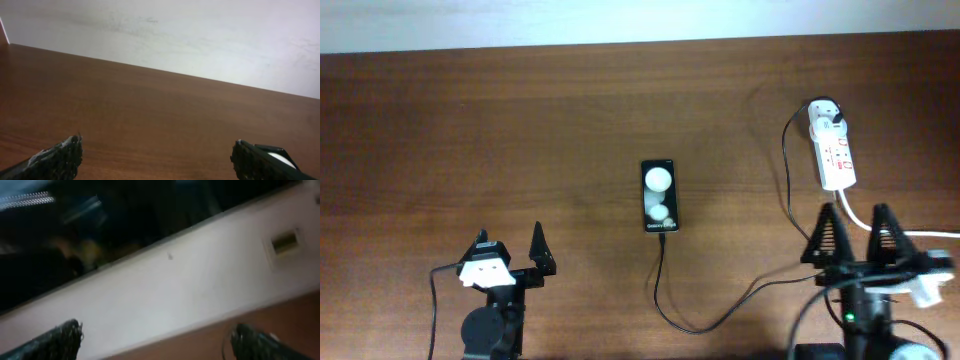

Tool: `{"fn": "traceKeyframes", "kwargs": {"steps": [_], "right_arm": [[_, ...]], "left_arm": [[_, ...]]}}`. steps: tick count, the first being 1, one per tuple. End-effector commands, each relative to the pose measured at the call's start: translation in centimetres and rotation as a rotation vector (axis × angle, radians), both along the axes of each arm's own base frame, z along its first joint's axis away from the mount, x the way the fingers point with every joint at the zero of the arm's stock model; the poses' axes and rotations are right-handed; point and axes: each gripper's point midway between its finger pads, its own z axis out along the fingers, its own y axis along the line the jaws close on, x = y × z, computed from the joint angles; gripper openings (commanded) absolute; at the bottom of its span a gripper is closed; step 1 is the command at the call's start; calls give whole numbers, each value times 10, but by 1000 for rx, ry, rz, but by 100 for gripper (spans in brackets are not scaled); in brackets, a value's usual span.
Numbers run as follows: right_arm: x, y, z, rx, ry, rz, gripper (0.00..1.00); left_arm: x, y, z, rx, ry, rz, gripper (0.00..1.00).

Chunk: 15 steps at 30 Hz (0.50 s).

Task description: Plug charger to phone and switch on socket

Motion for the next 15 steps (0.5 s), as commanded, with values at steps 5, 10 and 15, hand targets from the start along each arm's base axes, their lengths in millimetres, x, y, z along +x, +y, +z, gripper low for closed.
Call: {"fn": "traceKeyframes", "kwargs": {"steps": [5, 10, 15], "right_arm": [[39, -1, -112, -38, 166, -9, 99], [47, -1, -156, -129, 256, -19, 99], [46, 1, -173, -352, 324, -24, 99]], "left_arm": [[0, 0, -1, 13, 3, -2, 99], [0, 0, -1, 13, 3, -2, 99], [0, 0, -1, 13, 3, -2, 99]]}}
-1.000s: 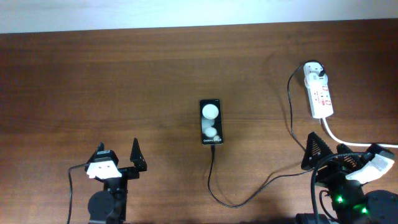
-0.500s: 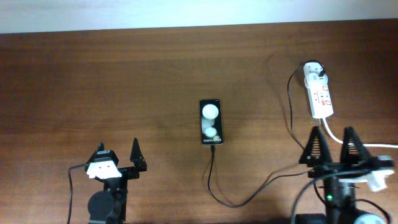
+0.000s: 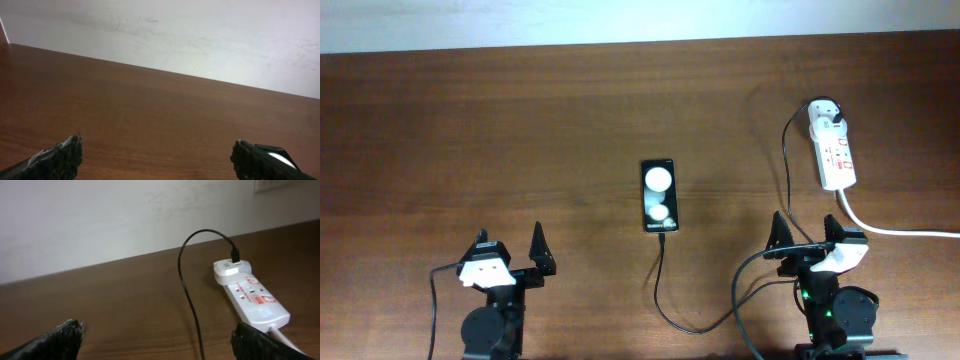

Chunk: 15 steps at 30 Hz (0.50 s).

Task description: Plug charger to phone and switch on socket

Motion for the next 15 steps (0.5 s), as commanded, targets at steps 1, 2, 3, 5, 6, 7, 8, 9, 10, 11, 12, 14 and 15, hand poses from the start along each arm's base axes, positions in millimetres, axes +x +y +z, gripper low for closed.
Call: {"fn": "traceKeyframes", "kwargs": {"steps": [1, 2, 3, 5, 6, 7, 8, 9, 10, 11, 12, 14, 15], "right_arm": [[0, 1, -3, -127, 2, 15, 99], [0, 1, -3, -131, 3, 13, 99], [0, 1, -3, -149, 4, 14, 99], [0, 0, -3, -149, 5, 7, 99], [0, 0, -3, -149, 5, 7, 99], [0, 0, -3, -149, 5, 7, 99], [0, 0, -2, -148, 2, 7, 99], [0, 0, -2, -148, 2, 7, 99], [0, 0, -2, -148, 2, 7, 99], [0, 0, -2, -148, 2, 7, 99], [0, 0, -2, -148, 2, 7, 99], [0, 0, -2, -148, 2, 7, 99], [0, 0, -2, -148, 2, 7, 99]], "left_arm": [[0, 0, -1, 13, 4, -2, 99], [0, 0, -1, 13, 4, -2, 99], [0, 0, -1, 13, 4, -2, 99], [0, 0, -1, 13, 4, -2, 99], [0, 0, -1, 13, 4, -2, 99], [0, 0, -1, 13, 4, -2, 99], [0, 0, -1, 13, 4, -2, 99], [0, 0, -1, 13, 4, -2, 99], [0, 0, -1, 13, 4, -2, 99], [0, 0, -1, 13, 4, -2, 99], [0, 0, -1, 13, 4, -2, 99], [0, 0, -1, 13, 4, -2, 99], [0, 0, -1, 13, 4, -2, 99]]}}
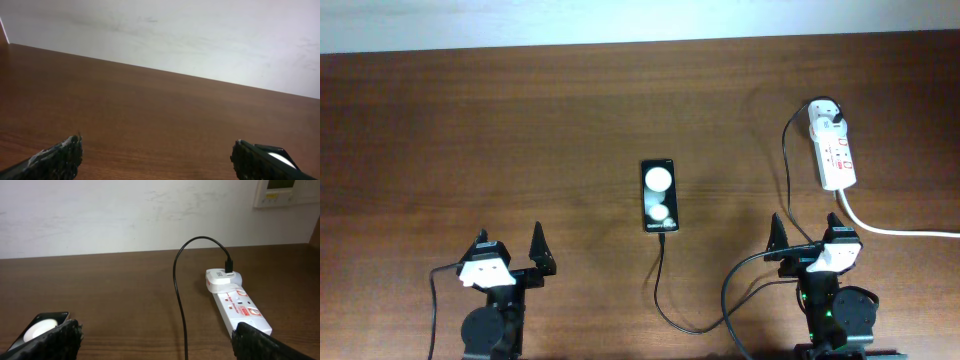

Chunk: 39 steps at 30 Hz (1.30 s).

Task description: Plug charger to phone and switch on socket

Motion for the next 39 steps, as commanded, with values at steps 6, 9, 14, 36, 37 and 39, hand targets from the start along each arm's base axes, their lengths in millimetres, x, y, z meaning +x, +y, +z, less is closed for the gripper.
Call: {"fn": "traceKeyframes", "kwargs": {"steps": [6, 9, 14, 36, 37, 39], "right_arm": [[0, 0, -2, -11, 1, -3, 99], [0, 0, -2, -11, 1, -3, 99], [0, 0, -2, -11, 1, -3, 99], [0, 0, -2, -11, 2, -3, 99], [0, 0, -2, -11, 2, -3, 99], [0, 0, -2, -11, 2, -3, 99]], "left_arm": [[0, 1, -1, 175, 11, -8, 99], [0, 1, -1, 316, 17, -18, 99], [0, 1, -1, 316, 16, -18, 99], [0, 1, -1, 316, 17, -18, 99], [0, 1, -1, 316, 17, -18, 99], [0, 1, -1, 316, 17, -18, 99]]}}
